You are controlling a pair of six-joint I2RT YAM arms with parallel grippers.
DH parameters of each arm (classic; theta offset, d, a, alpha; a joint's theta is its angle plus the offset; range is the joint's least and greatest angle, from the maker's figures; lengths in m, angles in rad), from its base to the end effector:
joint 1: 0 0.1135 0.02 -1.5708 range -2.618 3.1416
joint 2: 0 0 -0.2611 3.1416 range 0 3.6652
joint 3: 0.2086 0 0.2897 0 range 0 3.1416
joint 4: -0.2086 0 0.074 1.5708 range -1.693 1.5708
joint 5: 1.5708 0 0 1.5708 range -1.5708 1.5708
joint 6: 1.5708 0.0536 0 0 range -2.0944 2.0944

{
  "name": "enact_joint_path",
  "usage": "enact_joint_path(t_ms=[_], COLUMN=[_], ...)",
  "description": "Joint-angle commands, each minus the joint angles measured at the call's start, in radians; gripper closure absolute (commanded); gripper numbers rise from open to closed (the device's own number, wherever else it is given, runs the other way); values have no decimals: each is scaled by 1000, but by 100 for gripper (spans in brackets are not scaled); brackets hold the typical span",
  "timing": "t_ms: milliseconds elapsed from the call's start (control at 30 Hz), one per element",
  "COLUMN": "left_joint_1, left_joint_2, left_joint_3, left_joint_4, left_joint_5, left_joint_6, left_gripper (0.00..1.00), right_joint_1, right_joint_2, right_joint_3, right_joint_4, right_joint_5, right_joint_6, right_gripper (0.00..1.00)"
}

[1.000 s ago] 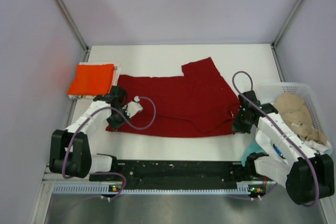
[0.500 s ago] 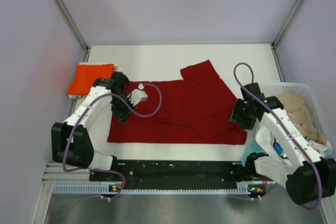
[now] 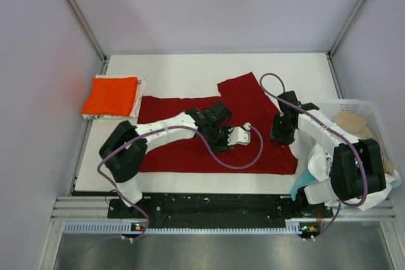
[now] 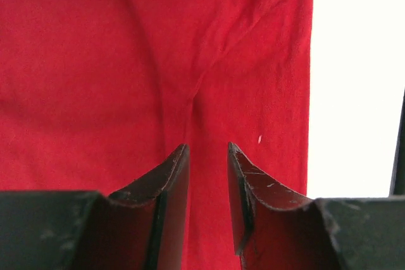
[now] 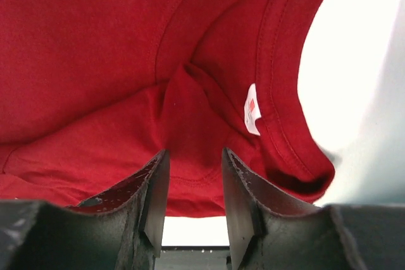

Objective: Fold and stack the t-shirts
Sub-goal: Fold the flattened tshirt in 1/3 of the way

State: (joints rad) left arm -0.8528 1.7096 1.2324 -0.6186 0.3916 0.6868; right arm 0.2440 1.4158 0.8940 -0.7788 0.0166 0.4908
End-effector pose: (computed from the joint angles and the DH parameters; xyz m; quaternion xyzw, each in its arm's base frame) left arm 0.2424 -0.3086 0.1853 0.6964 0.6527 -0.2076 0.2143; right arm 0.2810 0.0690 0.1592 0.1231 0.9832 0.0407 0.1287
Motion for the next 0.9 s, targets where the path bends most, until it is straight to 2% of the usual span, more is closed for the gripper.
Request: enact_joint_path(t_ms=[0, 67, 167, 367, 467, 633, 867], left_joint_1=[-54, -71, -83, -88, -89, -89, -92], left_joint_2=[123, 171, 223, 252, 255, 255, 263], left_joint_3=[47, 62, 85, 93, 96, 145, 231], left_joint_4=[155, 163, 168, 206, 201, 175, 30], left_joint_5=[38, 9, -43, -141, -172, -237, -157], left_joint_6=[8, 7, 2, -39, -44, -73, -43], left_gripper=[65, 65, 67, 80, 82, 79, 69], right_joint_1=[-8, -9, -14, -15, -15, -17, -15], right_joint_2=[17, 31, 54, 80, 69, 48, 8], right_joint_3=[-23, -24, -26, -36, -36, -24, 8], right_joint_4=[93, 113, 130, 151, 148, 139, 119], right_joint_5=[13, 22, 10, 2, 17, 39, 26], right_joint_6=[-31, -34, -38, -38, -41, -46, -61], right_gripper=[66, 72, 74, 92, 98, 100, 100])
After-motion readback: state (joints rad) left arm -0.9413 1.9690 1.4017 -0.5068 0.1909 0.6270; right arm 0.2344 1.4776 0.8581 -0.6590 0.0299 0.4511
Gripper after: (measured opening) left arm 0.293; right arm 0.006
